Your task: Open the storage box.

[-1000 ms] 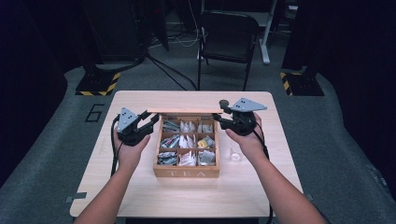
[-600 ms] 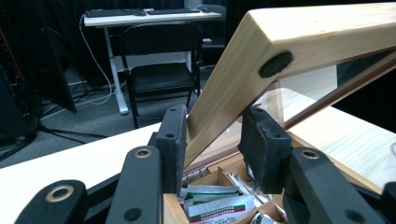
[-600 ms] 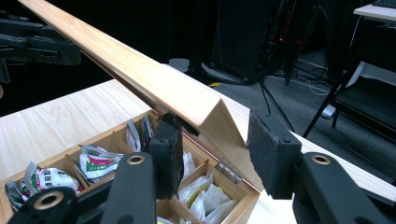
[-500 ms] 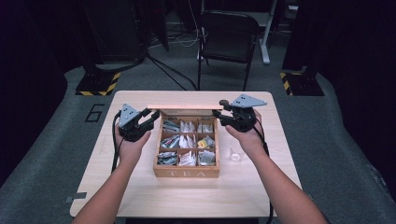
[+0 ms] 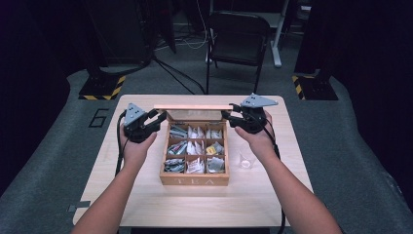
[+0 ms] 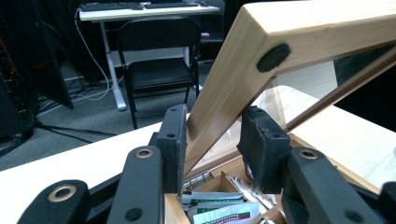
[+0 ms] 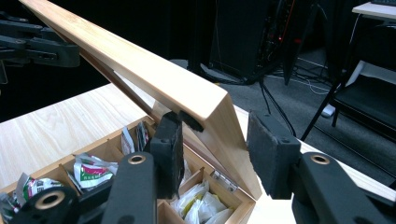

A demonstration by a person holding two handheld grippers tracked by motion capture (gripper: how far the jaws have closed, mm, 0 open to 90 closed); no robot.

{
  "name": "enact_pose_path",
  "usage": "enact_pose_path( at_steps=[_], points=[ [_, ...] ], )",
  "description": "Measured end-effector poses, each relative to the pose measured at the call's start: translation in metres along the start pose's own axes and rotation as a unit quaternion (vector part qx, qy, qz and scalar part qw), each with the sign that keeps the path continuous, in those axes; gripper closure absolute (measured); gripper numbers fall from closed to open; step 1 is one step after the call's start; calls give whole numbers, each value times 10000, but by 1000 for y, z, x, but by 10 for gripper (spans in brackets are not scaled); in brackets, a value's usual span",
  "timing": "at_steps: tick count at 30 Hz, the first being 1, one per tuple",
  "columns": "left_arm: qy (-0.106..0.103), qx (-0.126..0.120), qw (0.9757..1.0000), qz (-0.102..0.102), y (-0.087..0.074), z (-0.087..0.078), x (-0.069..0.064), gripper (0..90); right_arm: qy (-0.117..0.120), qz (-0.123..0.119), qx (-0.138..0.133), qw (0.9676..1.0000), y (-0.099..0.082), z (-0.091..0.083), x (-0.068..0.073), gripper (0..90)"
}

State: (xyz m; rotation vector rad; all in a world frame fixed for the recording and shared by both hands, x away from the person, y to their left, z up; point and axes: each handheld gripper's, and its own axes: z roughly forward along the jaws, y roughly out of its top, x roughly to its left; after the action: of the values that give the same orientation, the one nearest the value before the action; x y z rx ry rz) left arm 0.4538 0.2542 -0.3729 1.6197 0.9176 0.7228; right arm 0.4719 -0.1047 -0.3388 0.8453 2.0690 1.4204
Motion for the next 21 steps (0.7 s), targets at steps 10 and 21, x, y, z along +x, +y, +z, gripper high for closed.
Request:
enact_pose_path(
  at_steps=[10, 21],
  points=[
    [-41, -9, 10000, -65, 5, 5, 5, 621, -33, 130, 34, 9999, 5, 9, -4, 536],
    [-65, -3, 9998, -194, 10, 11, 10, 619, -70, 107, 73, 9999, 10, 14, -10, 551]
  ],
)
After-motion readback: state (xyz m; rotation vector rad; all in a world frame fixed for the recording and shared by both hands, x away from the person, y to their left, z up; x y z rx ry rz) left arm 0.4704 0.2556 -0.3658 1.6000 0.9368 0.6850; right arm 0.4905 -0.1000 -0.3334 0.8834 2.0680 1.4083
